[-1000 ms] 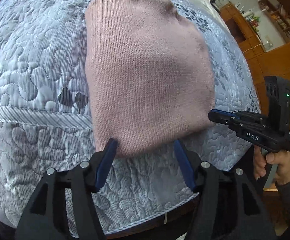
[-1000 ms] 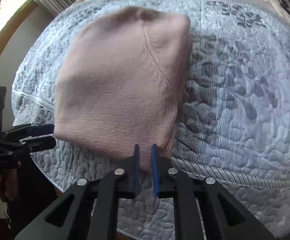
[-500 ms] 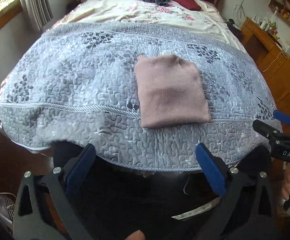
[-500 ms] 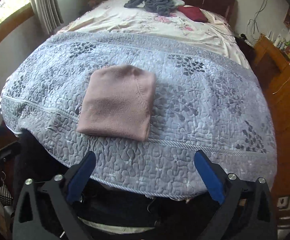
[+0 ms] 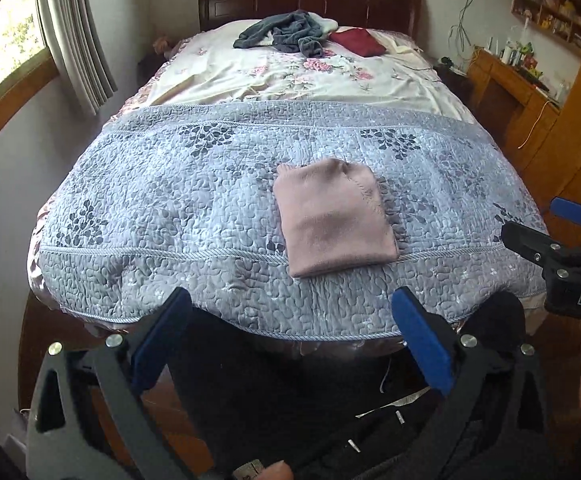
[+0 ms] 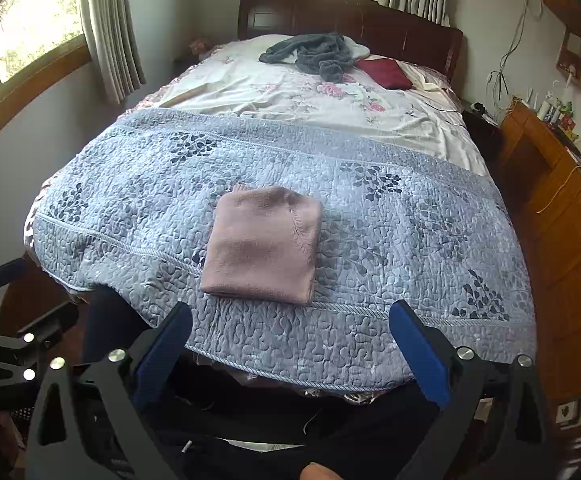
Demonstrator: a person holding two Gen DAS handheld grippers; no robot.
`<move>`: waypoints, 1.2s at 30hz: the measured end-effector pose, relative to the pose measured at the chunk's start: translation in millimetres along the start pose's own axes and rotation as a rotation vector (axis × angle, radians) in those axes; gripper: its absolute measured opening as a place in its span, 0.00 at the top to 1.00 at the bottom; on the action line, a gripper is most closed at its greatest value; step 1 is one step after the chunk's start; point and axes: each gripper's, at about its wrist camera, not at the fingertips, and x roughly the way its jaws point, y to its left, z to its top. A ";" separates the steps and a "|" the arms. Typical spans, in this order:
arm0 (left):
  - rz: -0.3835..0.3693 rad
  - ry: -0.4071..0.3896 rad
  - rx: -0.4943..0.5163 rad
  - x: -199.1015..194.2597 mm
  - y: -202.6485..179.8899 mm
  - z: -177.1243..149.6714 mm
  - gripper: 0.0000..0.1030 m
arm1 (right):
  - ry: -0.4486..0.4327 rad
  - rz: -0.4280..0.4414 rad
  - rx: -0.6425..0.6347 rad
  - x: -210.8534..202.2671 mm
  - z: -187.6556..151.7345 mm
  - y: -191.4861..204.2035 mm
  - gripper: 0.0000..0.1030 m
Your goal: Fold small clothes
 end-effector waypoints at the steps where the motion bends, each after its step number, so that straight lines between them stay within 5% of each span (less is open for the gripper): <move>1: -0.001 0.001 0.002 0.0 -1.0 -1.2 0.03 | -0.005 -0.007 -0.004 -1.2 -1.2 2.2 0.04; 36: -0.004 0.013 -0.001 15.0 -6.6 6.5 0.03 | -0.005 0.000 -0.011 13.7 -1.6 1.9 0.04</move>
